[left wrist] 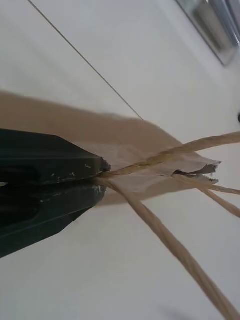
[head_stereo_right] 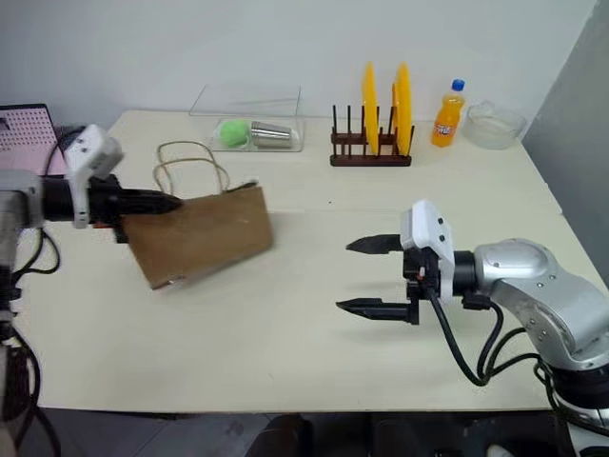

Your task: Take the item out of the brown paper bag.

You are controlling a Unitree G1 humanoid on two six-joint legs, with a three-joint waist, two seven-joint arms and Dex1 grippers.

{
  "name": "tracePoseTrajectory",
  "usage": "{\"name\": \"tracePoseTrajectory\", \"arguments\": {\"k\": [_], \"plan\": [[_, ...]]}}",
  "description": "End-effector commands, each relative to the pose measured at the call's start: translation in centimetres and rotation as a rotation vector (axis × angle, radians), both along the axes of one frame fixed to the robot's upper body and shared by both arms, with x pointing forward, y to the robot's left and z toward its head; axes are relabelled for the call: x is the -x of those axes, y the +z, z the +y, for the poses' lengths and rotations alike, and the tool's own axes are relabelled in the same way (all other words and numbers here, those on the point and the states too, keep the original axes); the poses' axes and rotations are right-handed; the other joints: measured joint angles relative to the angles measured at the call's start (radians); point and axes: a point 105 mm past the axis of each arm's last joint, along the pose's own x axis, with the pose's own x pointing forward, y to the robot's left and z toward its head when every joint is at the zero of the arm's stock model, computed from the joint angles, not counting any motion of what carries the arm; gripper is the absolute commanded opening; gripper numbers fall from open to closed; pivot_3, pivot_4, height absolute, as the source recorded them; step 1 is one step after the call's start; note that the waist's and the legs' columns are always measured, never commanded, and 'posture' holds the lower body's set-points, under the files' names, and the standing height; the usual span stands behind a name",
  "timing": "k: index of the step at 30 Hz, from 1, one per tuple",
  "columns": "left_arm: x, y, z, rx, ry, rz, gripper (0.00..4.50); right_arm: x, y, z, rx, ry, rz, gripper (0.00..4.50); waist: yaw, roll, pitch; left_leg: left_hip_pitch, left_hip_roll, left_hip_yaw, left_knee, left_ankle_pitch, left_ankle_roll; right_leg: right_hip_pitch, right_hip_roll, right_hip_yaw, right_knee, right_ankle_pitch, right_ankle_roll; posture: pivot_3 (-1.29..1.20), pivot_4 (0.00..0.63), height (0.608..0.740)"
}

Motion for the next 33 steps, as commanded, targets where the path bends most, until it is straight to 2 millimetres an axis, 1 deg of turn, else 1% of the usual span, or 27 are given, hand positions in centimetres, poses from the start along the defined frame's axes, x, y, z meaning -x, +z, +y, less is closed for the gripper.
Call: {"name": "tracePoseTrajectory", "arguments": {"k": [1,3,9,12,17,21,26,33], "plan": [[-0.5,3.1,-3.3,-0.008,-0.128,-0.102,0.04,0.7,0.6,-0.5,0.0,-0.038,-0.037,4.5,-0.002,0.0,0.0,0.0,0.0,0.0,0.001,0.0,0.0,0.0,0.0,0.0,0.0,-0.001,0.001,0.0,0.15,0.74],[-0.9,3.3,-4.5,-0.005,-0.171,-0.102,0.04,0.9,0.4,-0.7,0.003,-0.06,-0.03,4.5,-0.005,-0.001,0.0,-0.001,0.0,0.001,0.001,0.0,0.0,0.0,0.0,0.001,0.0,-0.001,0.001,0.0,0.15,0.74],[-2.7,2.6,-8.9,0.002,-0.304,-0.106,0.04,1.4,0.0,-1.2,0.006,-0.116,-0.004,4.5,-0.011,0.0,0.0,0.0,0.0,0.001,0.001,0.0,0.0,-0.001,0.001,0.002,0.001,0.0,0.001,0.0,0.15,0.74],[-3.8,2.0,-10.9,0.015,-0.336,-0.117,0.04,1.4,-0.3,-1.5,0.021,-0.147,0.001,4.5,-0.008,-0.001,0.0,0.0,0.0,0.001,0.001,0.0,0.0,0.0,0.001,0.002,0.001,-0.001,0.001,0.0,0.15,0.74],[-4.9,1.4,-13.4,0.07,-0.359,-0.121,0.04,1.5,-0.4,-2.2,0.018,-0.201,0.007,4.5,-0.006,-0.001,0.001,-0.001,0.0,0.002,0.001,0.0,0.0,-0.001,0.001,0.002,0.0,0.0,0.001,0.0,0.15,0.74],[-5.4,1.2,-14.5,0.077,-0.373,-0.14,0.04,2.0,-0.8,-2.4,0.026,-0.219,0.024,4.5,-0.003,-0.001,0.001,-0.002,0.0,0.001,0.001,0.0,0.0,0.0,0.001,0.001,0.0,0.0,0.002,0.0,0.15,0.74],[-5.8,2.2,-15.4,0.111,-0.378,-0.164,0.04,2.2,-0.9,-2.8,0.033,-0.243,0.032,4.5,-0.003,-0.002,0.001,-0.002,0.0,0.001,0.002,0.0,0.0,-0.001,0.001,0.001,0.0,0.0,0.002,0.0,0.15,0.74],[-6.1,1.4,-16.4,0.106,-0.378,-0.172,0.04,2.2,-0.9,-3.0,0.027,-0.268,0.03,4.5,-0.004,-0.002,0.001,-0.002,0.0,0.001,0.002,0.0,0.001,-0.001,0.001,0.001,0.0,0.0,0.002,0.0,0.15,0.74]]}}
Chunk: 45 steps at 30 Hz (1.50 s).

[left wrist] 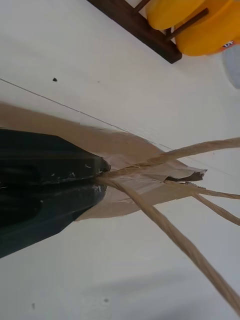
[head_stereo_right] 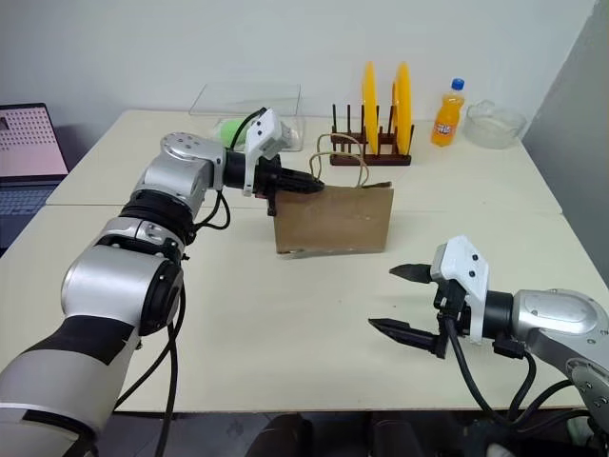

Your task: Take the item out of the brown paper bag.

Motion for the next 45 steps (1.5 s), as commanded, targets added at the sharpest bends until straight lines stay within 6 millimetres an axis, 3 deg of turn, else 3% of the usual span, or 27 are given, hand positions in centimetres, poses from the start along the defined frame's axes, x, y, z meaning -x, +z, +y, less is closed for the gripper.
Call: {"name": "tracePoseTrajectory", "arguments": {"k": [1,8,17,25,38,45], "plan": [[-0.1,1.9,-0.6,0.014,-0.014,-0.076,0.04,0.4,1.0,0.1,-0.007,0.003,-0.048,4.5,-0.001,0.0,0.0,0.0,0.0,0.0,0.0,0.0,0.0,0.0,0.0,0.0,0.0,0.0,0.0,0.0,0.15,0.74],[-0.7,0.2,-0.3,-0.043,0.033,-0.105,0.04,0.7,0.7,0.0,-0.013,-0.01,-0.041,4.5,0.0,0.0,0.0,0.0,0.0,0.0,0.0,0.0,0.0,0.0,0.0,0.0,0.0,0.0,0.0,0.0,0.15,0.74],[-1.2,-0.5,0.1,-0.081,0.075,-0.133,0.04,0.8,0.8,-0.1,-0.027,-0.031,-0.04,4.5,0.0,0.0,0.0,0.0,0.0,0.0,0.0,0.0,0.0,0.0,0.0,0.0,0.0,0.0,0.001,0.0,0.15,0.74],[-0.3,0.4,1.2,-0.09,-0.005,-0.161,2.47,0.5,1.1,0.1,-0.041,-0.041,-0.054,4.5,-0.002,0.0,0.0,0.001,0.0,0.0,0.0,0.0,0.0,0.0,0.0,0.0,0.0,0.0,0.0,0.0,0.15,0.74],[1.3,2.4,5.3,0.045,-0.004,-0.132,2.47,-0.7,4.6,-1.1,-0.141,-0.134,-0.28,4.5,-0.002,0.0,0.0,0.001,0.0,0.0,0.0,0.0,0.0,0.001,0.001,0.001,0.001,0.001,0.0,0.0,0.15,0.74],[2.6,3.3,8.4,0.163,0.091,-0.072,2.47,-0.2,4.7,-1.4,-0.158,-0.156,-0.273,4.5,-0.007,0.0,0.0,0.002,0.001,0.0,0.0,0.0,0.0,0.001,0.001,0.001,0.002,0.003,-0.004,0.0,0.15,0.74]]}}
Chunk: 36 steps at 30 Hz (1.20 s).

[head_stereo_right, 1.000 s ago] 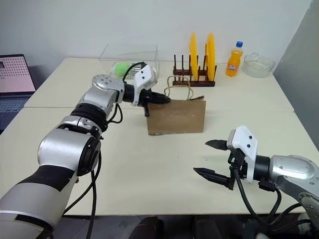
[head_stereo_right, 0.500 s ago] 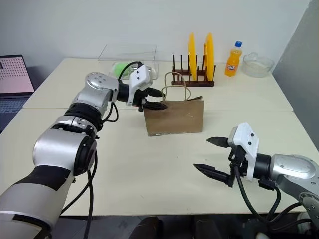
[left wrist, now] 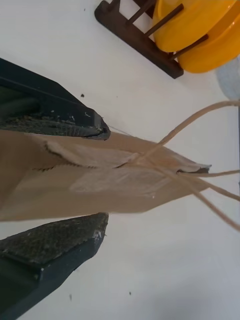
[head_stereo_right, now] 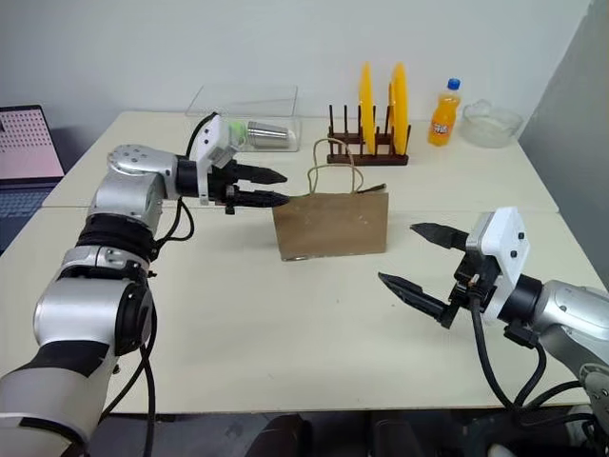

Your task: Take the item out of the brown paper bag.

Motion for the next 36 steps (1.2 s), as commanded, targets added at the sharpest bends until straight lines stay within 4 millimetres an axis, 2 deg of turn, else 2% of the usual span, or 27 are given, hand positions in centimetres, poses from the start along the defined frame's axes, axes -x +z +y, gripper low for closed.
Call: {"name": "tracePoseTrajectory", "arguments": {"k": [1,4,7,10,17,22,28,36], "plan": [[0.4,2.6,1.5,0.081,0.07,-0.057,2.47,0.6,0.8,0.0,-0.003,-0.017,-0.041,4.5,0.001,0.0,0.0,0.0,0.0,0.0,0.0,0.0,0.0,0.0,0.0,0.0,0.0,0.0,0.0,0.0,0.15,0.74],[-0.4,2.7,2.3,0.108,0.177,-0.077,1.92,0.6,0.6,0.0,-0.004,-0.033,-0.038,4.5,0.004,0.0,0.0,0.001,0.0,0.0,0.0,0.0,0.0,0.001,0.0,0.0,0.0,0.0,0.0,0.0,0.15,0.74],[-1.4,2.3,2.3,0.048,0.249,-0.155,0.99,0.6,0.2,-0.1,0.018,-0.052,-0.025,4.5,0.008,0.0,0.0,0.001,0.0,0.0,0.0,0.0,0.0,0.001,0.0,0.0,-0.001,0.0,0.0,0.0,0.15,0.74],[-2.1,2.1,1.3,0.014,0.257,-0.211,0.04,0.4,0.1,-0.4,0.022,-0.07,-0.015,4.5,0.01,0.0,0.0,0.001,0.0,0.0,0.0,0.0,0.0,0.001,0.0,0.0,-0.001,0.0,0.0,0.0,0.15,0.74],[-3.5,1.3,-2.2,-0.024,0.208,-0.238,0.02,0.4,0.1,-0.8,0.027,-0.087,-0.008,4.5,0.009,0.0,0.0,0.001,0.0,0.001,0.0,0.0,0.0,0.001,0.0,0.0,-0.001,0.0,0.0,0.0,0.15,0.74],[-3.4,-0.3,-4.4,-0.153,0.099,-0.217,0.02,0.6,0.0,-0.9,0.033,-0.09,-0.002,4.5,0.006,0.0,0.0,0.001,-0.001,0.002,0.0,0.0,0.0,0.001,0.0,0.001,-0.001,0.0,0.0,0.0,0.15,0.74],[-1.6,-1.5,-5.0,-0.303,-0.103,-0.12,0.02,1.1,0.0,-1.3,0.053,-0.096,0.01,4.5,0.004,0.0,0.0,0.001,0.0,0.002,0.0,0.0,0.0,0.001,0.001,0.001,-0.001,0.0,0.0,0.0,0.15,0.74],[-0.1,-1.2,-6.0,-0.299,-0.229,-0.015,0.02,1.9,-0.6,-1.5,0.077,-0.075,0.055,4.5,0.004,0.0,0.0,0.001,0.0,0.002,0.0,0.0,0.0,0.001,0.001,0.001,-0.001,-0.001,0.002,0.0,0.15,0.74]]}}
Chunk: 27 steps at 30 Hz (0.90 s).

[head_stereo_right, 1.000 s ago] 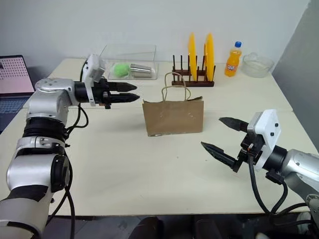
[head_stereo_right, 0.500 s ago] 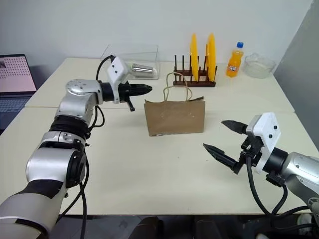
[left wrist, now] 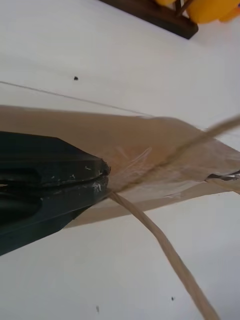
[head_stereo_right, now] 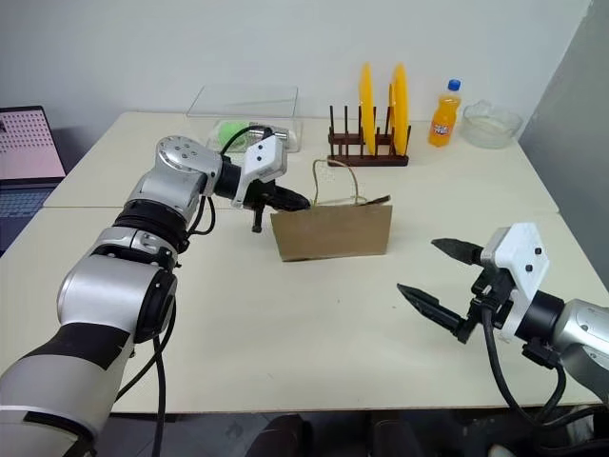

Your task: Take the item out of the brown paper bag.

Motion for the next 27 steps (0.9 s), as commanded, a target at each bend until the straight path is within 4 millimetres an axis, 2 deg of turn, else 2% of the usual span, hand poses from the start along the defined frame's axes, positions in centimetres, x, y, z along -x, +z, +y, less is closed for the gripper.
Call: {"name": "tracePoseTrajectory", "arguments": {"k": [1,6,13,17,21,24,27], "plan": [[0.6,1.5,-0.6,0.007,-0.056,0.01,0.02,0.9,0.6,0.3,0.018,0.035,-0.022,4.5,0.0,0.0,0.0,0.0,0.0,0.0,0.0,0.0,0.0,0.0,0.0,0.0,0.0,0.0,0.0,0.0,0.15,0.74],[1.7,1.2,-1.1,-0.001,-0.12,0.053,0.02,1.3,0.3,0.2,0.021,0.045,-0.006,4.5,0.0,0.0,0.0,0.0,0.0,0.0,0.0,0.0,0.0,0.0,0.0,0.0,0.0,-0.002,0.003,0.0,0.15,0.74],[5.2,-1.9,-1.6,-0.033,-0.196,0.164,0.02,1.3,0.0,0.2,0.023,0.059,0.011,4.5,-0.003,0.0,0.0,0.001,0.001,0.0,0.0,0.0,0.0,0.0,0.0,0.002,0.001,-0.001,0.002,0.0,0.15,0.74],[6.4,-2.8,-1.4,-0.047,-0.203,0.196,0.02,1.4,0.0,0.2,0.026,0.063,0.016,4.5,0.001,0.0,0.0,0.001,0.001,0.0,0.0,0.0,0.0,0.001,0.0,0.001,0.001,-0.001,0.003,0.0,0.15,0.74],[5.8,-1.8,-1.6,-0.01,-0.181,0.131,0.02,1.4,-0.1,0.1,0.03,0.065,0.015,4.5,0.002,0.0,0.0,0.002,0.001,0.0,0.0,0.0,0.0,0.002,0.0,0.001,0.0,-0.002,0.003,0.0,0.15,0.74],[5.4,0.1,-2.1,0.059,-0.194,-0.001,0.02,1.3,-0.2,0.1,0.038,0.065,0.011,4.5,0.002,0.0,0.0,0.003,0.001,0.0,0.0,0.0,0.0,0.002,0.0,0.001,0.0,-0.002,0.003,0.0,0.15,0.74],[6.0,2.4,-1.9,0.128,-0.229,-0.101,0.02,1.3,-0.3,0.2,0.062,0.061,-0.015,4.5,0.002,0.0,0.0,0.003,0.001,0.0,0.0,0.0,0.0,0.003,0.0,0.001,0.0,-0.002,0.003,0.0,0.15,0.74]]}}
